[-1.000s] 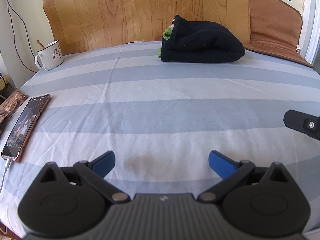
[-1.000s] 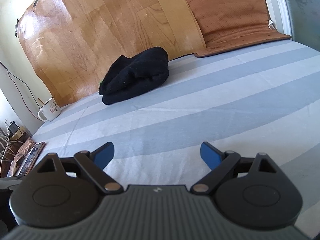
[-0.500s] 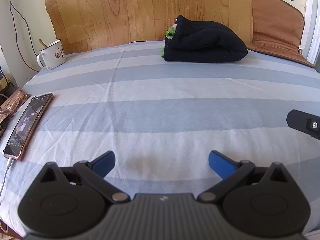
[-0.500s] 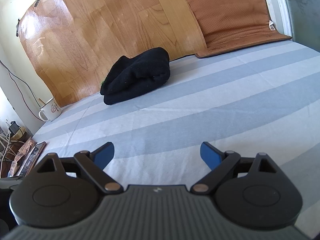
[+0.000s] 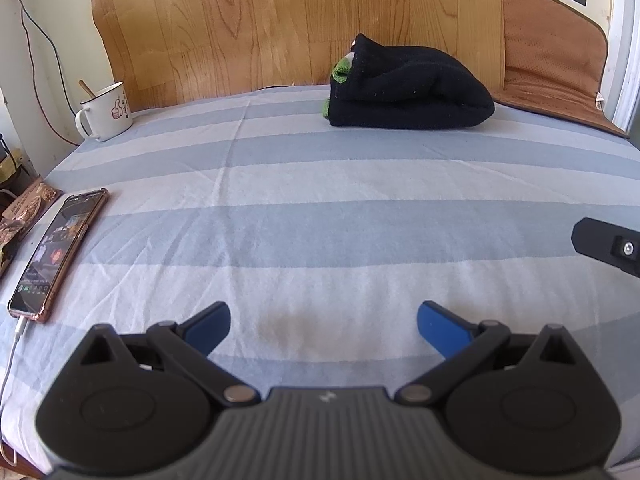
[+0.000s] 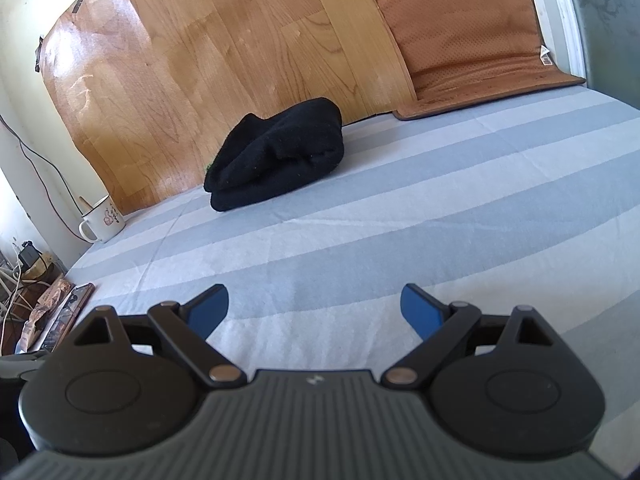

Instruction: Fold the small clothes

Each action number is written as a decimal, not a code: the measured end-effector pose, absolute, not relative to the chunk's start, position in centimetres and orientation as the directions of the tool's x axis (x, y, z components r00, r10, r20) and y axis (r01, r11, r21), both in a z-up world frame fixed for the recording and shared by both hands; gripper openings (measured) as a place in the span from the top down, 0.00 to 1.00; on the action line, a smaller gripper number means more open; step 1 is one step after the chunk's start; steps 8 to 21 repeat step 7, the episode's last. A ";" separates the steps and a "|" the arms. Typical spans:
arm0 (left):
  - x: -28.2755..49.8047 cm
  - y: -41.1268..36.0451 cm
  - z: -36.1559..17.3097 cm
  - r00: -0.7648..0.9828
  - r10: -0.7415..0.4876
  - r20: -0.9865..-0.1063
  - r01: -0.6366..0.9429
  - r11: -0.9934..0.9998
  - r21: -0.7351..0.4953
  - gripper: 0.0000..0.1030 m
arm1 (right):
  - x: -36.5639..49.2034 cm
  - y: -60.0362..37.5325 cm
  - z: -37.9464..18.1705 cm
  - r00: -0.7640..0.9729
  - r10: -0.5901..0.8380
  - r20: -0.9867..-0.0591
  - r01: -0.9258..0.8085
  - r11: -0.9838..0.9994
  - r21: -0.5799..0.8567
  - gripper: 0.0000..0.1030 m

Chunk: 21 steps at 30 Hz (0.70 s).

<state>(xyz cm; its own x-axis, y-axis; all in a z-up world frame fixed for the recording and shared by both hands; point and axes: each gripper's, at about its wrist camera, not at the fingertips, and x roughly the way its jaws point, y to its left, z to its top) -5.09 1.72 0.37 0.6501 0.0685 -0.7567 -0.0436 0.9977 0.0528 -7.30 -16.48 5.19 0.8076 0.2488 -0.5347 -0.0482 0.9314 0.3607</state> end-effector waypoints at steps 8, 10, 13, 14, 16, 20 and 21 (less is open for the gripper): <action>-5.0 1.8 0.5 0.653 0.054 -0.755 -0.036 0.999 0.040 0.00 | -7.3 -16.2 5.4 0.812 0.245 -0.529 -0.056 0.936 0.348 0.08; -5.0 1.8 0.5 0.653 0.054 -0.755 -0.036 0.999 0.040 0.00 | -7.3 -16.2 5.4 0.812 0.245 -0.529 -0.056 0.936 0.348 0.08; -5.0 1.8 0.5 0.653 0.054 -0.755 -0.036 0.999 0.040 0.00 | -7.3 -16.2 5.4 0.812 0.245 -0.529 -0.056 0.936 0.348 0.08; -5.0 1.8 0.5 0.653 0.054 -0.755 -0.036 0.999 0.040 0.00 | -7.3 -16.2 5.4 0.812 0.245 -0.529 -0.056 0.936 0.348 0.08; -5.0 1.8 0.5 0.653 0.054 -0.755 -0.036 0.999 0.040 0.00 | -7.3 -16.2 5.4 0.812 0.245 -0.529 -0.056 0.936 0.348 0.08; -5.0 1.8 0.5 0.653 0.054 -0.755 -0.036 0.999 0.040 0.00 | -7.3 -16.2 5.4 0.812 0.245 -0.529 -0.056 0.936 0.348 0.08; -5.0 1.8 0.5 0.653 0.054 -0.755 -0.036 0.999 0.040 0.00 | -7.3 -16.2 5.4 0.812 0.245 -0.529 -0.056 0.936 0.348 0.08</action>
